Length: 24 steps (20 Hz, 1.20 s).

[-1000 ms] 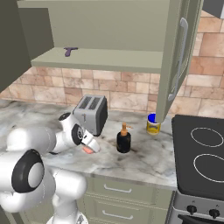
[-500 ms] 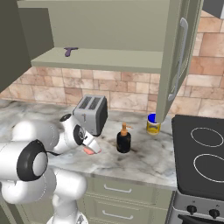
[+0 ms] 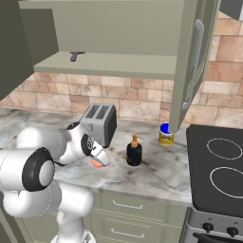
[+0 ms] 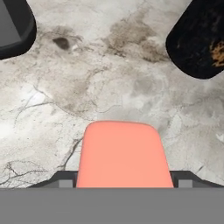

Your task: Pick the bar soap and soap dispenser from the cabinet and place them on the counter.

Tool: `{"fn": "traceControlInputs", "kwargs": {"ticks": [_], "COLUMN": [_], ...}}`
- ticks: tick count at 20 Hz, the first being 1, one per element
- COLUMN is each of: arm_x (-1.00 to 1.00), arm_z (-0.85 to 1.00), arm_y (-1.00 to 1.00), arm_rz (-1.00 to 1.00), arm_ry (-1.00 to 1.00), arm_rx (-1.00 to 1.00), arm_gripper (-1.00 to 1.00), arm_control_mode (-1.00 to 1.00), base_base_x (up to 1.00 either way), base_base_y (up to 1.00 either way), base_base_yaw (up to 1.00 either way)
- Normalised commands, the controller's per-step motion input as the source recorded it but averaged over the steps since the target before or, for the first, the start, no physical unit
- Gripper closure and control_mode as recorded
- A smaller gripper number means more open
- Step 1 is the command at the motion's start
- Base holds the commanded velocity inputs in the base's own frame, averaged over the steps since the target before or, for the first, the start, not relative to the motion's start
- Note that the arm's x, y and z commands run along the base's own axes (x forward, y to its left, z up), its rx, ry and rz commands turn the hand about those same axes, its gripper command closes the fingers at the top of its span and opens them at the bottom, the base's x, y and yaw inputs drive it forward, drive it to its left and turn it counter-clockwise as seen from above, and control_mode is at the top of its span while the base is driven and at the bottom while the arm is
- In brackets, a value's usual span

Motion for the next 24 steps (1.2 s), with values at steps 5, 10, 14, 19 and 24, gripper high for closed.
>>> {"fn": "traceControlInputs", "kwargs": {"ticks": [5,10,14,19,24], "arm_x": [0.0,0.0,-0.02,-0.04,-0.1], "arm_z": [-0.06,-0.07,0.13,0.34,0.41], "arm_y": [0.0,0.0,-0.11,-0.04,0.0], "arm_rz": [0.0,0.0,-0.03,-0.02,0.0], "arm_ry": [0.01,0.01,0.0,-0.03,-0.06], "arm_rx": [0.01,0.0,-0.01,-0.02,0.0], "arm_gripper": [-1.0,-1.0,-1.0,-1.0,-1.0], "arm_control_mode": [-1.0,-1.0,-1.0,-1.0,-1.0], "base_base_x": [0.0,0.0,0.0,0.0,0.0], "base_base_y": [0.0,0.0,0.0,0.0,0.0], "base_base_yaw": [0.0,0.0,0.0,0.0,0.0]}}
